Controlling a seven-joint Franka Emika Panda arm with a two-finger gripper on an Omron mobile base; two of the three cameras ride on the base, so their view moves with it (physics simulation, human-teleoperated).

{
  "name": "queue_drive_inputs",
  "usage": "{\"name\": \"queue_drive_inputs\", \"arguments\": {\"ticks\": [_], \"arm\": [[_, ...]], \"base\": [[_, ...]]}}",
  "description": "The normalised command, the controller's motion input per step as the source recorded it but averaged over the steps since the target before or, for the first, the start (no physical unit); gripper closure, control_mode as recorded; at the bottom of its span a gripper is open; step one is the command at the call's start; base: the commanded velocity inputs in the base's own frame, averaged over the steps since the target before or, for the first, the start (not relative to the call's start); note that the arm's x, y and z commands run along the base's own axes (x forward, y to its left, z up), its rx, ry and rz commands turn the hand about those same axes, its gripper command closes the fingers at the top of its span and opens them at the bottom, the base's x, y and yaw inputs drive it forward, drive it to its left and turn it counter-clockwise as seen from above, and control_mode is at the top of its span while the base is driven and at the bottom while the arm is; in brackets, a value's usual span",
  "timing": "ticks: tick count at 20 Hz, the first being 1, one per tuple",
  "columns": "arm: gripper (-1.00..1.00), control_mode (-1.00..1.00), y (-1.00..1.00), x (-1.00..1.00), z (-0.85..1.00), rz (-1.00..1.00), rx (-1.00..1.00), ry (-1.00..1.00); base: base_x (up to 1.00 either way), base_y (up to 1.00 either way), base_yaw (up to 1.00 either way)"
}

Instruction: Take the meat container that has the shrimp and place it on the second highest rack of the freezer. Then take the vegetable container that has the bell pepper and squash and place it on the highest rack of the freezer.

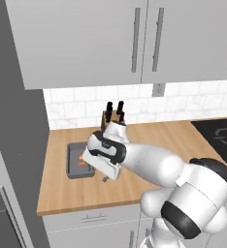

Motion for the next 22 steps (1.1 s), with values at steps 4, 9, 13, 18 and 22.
{"name": "queue_drive_inputs", "arguments": {"ticks": [4,9,13,18,22], "arm": [[-1.0,-1.0,0.18,0.43,-0.38,-0.11,-0.11,0.0],[-1.0,-1.0,0.0,0.34,-0.44,-0.08,-0.05,0.0],[-1.0,-1.0,0.0,0.19,-0.46,-0.04,-0.04,0.0],[1.0,-1.0,0.03,0.08,-0.47,-0.03,-0.06,0.0],[1.0,-1.0,0.03,0.01,-0.28,-0.01,-0.03,0.0]], "base": [[0.0,0.0,0.0],[0.0,0.0,0.0],[0.0,0.0,0.0],[0.0,0.0,0.0],[0.0,0.0,0.0]]}}
